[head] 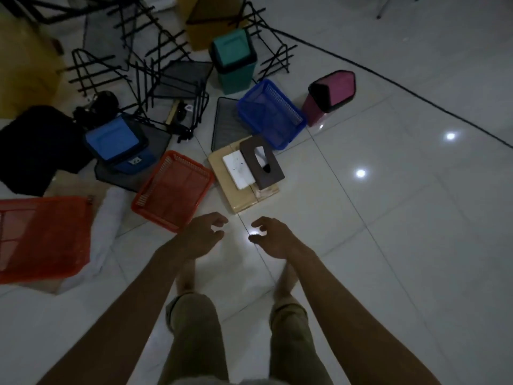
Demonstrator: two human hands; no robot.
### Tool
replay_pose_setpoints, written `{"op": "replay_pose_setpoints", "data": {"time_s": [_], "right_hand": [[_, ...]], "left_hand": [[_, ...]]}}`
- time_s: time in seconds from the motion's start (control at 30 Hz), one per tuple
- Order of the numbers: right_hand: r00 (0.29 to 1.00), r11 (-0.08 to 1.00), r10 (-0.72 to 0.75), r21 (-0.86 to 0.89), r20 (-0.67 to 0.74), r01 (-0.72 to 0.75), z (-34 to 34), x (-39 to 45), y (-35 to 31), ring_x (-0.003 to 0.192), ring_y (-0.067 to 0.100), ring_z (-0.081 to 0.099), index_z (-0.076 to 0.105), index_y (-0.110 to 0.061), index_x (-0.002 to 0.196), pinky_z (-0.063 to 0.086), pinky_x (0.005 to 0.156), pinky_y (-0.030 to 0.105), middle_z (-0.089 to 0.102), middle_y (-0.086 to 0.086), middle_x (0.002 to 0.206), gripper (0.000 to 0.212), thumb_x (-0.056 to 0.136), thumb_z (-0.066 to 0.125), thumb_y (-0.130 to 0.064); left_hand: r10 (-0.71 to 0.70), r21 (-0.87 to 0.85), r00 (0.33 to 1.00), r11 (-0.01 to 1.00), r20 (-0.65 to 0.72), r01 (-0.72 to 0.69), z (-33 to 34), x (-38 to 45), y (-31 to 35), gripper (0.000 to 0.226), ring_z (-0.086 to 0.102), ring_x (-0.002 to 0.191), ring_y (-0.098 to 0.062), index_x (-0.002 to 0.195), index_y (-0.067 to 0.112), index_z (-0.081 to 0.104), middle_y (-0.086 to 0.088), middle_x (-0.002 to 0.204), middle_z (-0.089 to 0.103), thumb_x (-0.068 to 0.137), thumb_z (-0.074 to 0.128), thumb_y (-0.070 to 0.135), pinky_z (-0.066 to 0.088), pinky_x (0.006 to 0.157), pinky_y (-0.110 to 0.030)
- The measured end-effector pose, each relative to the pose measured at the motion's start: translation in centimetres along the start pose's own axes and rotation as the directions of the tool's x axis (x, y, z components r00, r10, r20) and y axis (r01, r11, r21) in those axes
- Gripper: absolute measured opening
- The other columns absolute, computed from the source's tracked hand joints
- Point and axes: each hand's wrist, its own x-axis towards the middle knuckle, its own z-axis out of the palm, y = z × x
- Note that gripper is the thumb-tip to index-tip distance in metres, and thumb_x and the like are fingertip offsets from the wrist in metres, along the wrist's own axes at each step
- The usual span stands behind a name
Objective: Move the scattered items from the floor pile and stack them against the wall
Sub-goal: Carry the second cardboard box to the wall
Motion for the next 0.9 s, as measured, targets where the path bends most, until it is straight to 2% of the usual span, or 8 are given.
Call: {"op": "replay_pose_setpoints", "data": {"time_s": [0.13, 0.27, 0.43, 0.53, 0.63, 0.73, 0.8, 0.9], "right_hand": [[0.996, 0.989, -0.052, -0.134, 0.071, 0.061, -2.9, 7.4, 4.8, 0.127, 0.024, 0.046, 0.047, -0.020, 0.137, 0.036, 0.098, 0.025, 0.042, 0.010, 0.140, 0.048, 0.093, 0.060, -0.035], [0.992, 0.967, -0.113, -0.226, 0.048, 0.121, -4.3, 14.9, 8.7, 0.128, 0.028, 0.044, 0.047, -0.017, 0.137, 0.035, 0.103, 0.030, 0.039, 0.013, 0.140, 0.048, 0.094, 0.060, -0.032], [0.959, 0.888, -0.257, -0.420, -0.118, 0.186, -3.5, 25.0, 12.8, 0.130, 0.038, 0.033, 0.042, -0.017, 0.139, 0.036, 0.099, 0.040, 0.034, 0.013, 0.142, 0.052, 0.091, 0.060, -0.028], [0.918, 0.794, -0.326, -0.593, -0.225, 0.136, -2.0, 30.3, 14.5, 0.132, 0.040, 0.025, 0.037, -0.017, 0.140, 0.038, 0.101, 0.047, 0.030, 0.016, 0.143, 0.061, 0.087, 0.063, -0.031], [0.838, 0.650, -0.468, -0.752, -0.282, 0.110, 0.3, 35.3, 16.3, 0.136, 0.045, 0.026, 0.034, -0.022, 0.147, 0.035, 0.103, 0.057, 0.032, 0.018, 0.147, 0.092, 0.069, 0.077, -0.048], [0.757, 0.500, -0.599, -0.861, -0.262, 0.098, 1.7, 40.3, 18.1, 0.137, 0.050, 0.029, 0.036, -0.028, 0.148, 0.034, 0.101, 0.064, 0.033, 0.022, 0.151, 0.110, 0.054, 0.082, -0.061], [0.687, 0.452, -0.675, -0.887, -0.270, 0.096, 2.3, 43.1, 19.0, 0.138, 0.052, 0.026, 0.034, -0.031, 0.149, 0.028, 0.103, 0.069, 0.029, 0.022, 0.154, 0.103, 0.060, 0.080, -0.058], [0.543, 0.439, -0.770, -0.896, -0.335, 0.071, 3.5, 45.7, 19.7, 0.134, 0.055, 0.032, 0.051, -0.030, 0.139, 0.025, 0.102, 0.072, 0.038, 0.023, 0.149, 0.067, 0.077, 0.070, -0.044]], "left_hand": [[-0.056, -0.042, 0.997, 0.998, -0.057, 0.054, 5.6, 6.7, -0.8, 0.028, 0.058, 0.090, -0.015, 0.111, 0.026, 0.058, -0.001, 0.121, 0.059, 0.090, 0.061, 0.009, 0.043, 0.076, -0.023], [-0.108, -0.063, 0.991, 0.993, -0.074, 0.104, 9.9, 12.7, -2.7, 0.028, 0.057, 0.107, -0.020, 0.119, 0.022, 0.058, -0.001, 0.130, 0.054, 0.093, 0.059, 0.012, 0.041, 0.084, -0.024], [-0.031, 0.140, 0.994, 0.989, -0.106, 0.046, 12.7, 21.4, -6.7, 0.034, 0.046, 0.125, -0.023, 0.127, 0.019, 0.053, -0.005, 0.138, 0.043, 0.093, 0.056, 0.014, 0.038, 0.102, -0.032], [0.097, 0.324, 0.987, 0.945, -0.128, -0.051, 14.3, 27.0, -9.4, 0.048, 0.043, 0.127, -0.028, 0.136, 0.020, 0.044, -0.007, 0.144, 0.035, 0.090, 0.058, 0.014, 0.042, 0.100, -0.041], [0.170, 0.521, 0.972, 0.851, -0.163, -0.062, 15.7, 32.4, -11.9, 0.076, 0.027, 0.136, -0.042, 0.149, 0.019, 0.023, -0.014, 0.155, 0.012, 0.087, 0.065, 0.029, 0.040, 0.102, -0.050], [0.239, 0.698, 0.946, 0.716, -0.220, -0.019, 16.1, 37.4, -14.6, 0.113, 0.001, 0.144, -0.045, 0.154, 0.017, 0.001, -0.019, 0.158, -0.008, 0.074, 0.072, 0.057, 0.025, 0.112, -0.057], [0.274, 0.795, 0.940, 0.606, -0.204, -0.004, 16.4, 40.0, -16.6, 0.133, -0.011, 0.144, -0.045, 0.152, 0.017, -0.012, -0.018, 0.157, -0.019, 0.063, 0.067, 0.075, 0.017, 0.115, -0.057], [0.320, 0.873, 0.929, 0.488, -0.184, 0.005, 18.0, 42.5, -19.6, 0.150, -0.031, 0.136, -0.047, 0.145, 0.014, -0.031, -0.016, 0.150, -0.038, 0.051, 0.058, 0.089, 0.006, 0.114, -0.059]]}}
